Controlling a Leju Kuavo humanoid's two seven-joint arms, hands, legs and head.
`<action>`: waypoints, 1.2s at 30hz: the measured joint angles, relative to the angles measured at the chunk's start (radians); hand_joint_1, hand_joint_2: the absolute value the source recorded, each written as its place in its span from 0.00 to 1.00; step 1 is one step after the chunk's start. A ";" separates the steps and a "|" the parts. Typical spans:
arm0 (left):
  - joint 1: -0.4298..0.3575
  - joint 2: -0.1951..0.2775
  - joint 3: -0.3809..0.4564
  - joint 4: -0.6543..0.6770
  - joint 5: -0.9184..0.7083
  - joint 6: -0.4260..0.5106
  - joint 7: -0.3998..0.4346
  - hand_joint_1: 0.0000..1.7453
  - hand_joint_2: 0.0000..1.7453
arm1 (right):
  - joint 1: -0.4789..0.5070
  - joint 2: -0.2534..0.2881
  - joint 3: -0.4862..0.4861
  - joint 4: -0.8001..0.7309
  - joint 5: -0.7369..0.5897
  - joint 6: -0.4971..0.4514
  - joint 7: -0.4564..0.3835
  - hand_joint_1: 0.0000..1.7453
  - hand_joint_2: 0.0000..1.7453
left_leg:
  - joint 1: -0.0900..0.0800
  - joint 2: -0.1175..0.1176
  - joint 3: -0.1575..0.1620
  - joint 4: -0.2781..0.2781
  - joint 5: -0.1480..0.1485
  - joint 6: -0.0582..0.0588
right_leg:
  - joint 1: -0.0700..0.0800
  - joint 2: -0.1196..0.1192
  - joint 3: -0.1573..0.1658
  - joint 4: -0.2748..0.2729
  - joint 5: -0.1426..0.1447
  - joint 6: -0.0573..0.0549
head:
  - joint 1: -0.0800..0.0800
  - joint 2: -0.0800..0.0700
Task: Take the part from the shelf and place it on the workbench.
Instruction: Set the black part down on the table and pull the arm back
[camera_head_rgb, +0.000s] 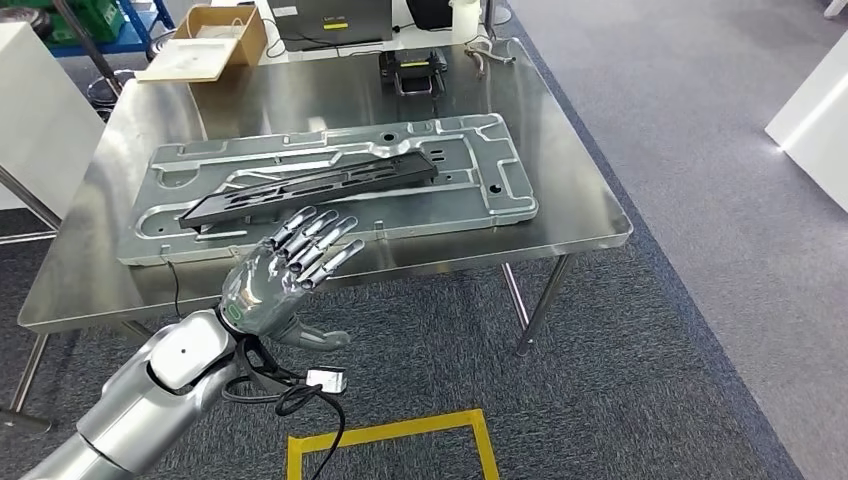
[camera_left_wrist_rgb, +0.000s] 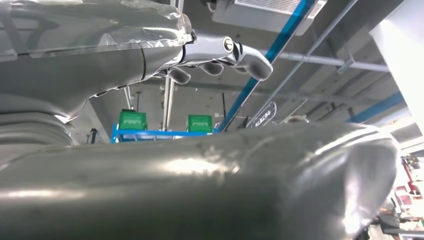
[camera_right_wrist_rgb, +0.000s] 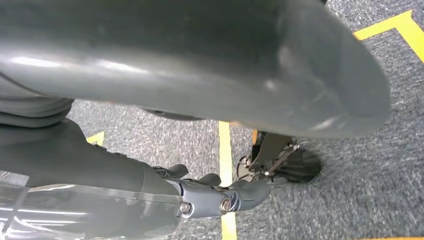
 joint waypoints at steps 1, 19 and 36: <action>0.000 0.002 0.000 -0.001 0.000 0.000 0.000 0.00 0.00 | 0.000 0.000 0.000 0.000 0.000 0.000 0.000 0.00 0.00 | 0.002 -0.002 -0.013 0.031 -0.037 -0.006 | -0.003 -0.002 -0.012 -0.003 0.012 -0.006 | 0.000 0.000; 0.040 0.012 -0.003 0.007 -0.072 -0.010 0.046 0.00 0.00 | 0.005 -0.004 0.001 -0.001 0.000 -0.001 -0.001 0.00 0.00 | 0.008 0.003 0.097 -0.035 -0.048 0.047 | -0.009 0.001 -0.206 0.212 -0.062 0.052 | 0.001 0.000; 0.133 0.009 0.001 0.141 0.002 -0.126 0.148 0.00 0.00 | 0.018 -0.012 0.001 -0.002 -0.013 -0.007 -0.004 0.00 0.00 | 0.013 0.003 -0.070 0.251 -0.149 -0.017 | 0.007 -0.006 -0.038 -0.031 0.051 -0.005 | 0.001 0.000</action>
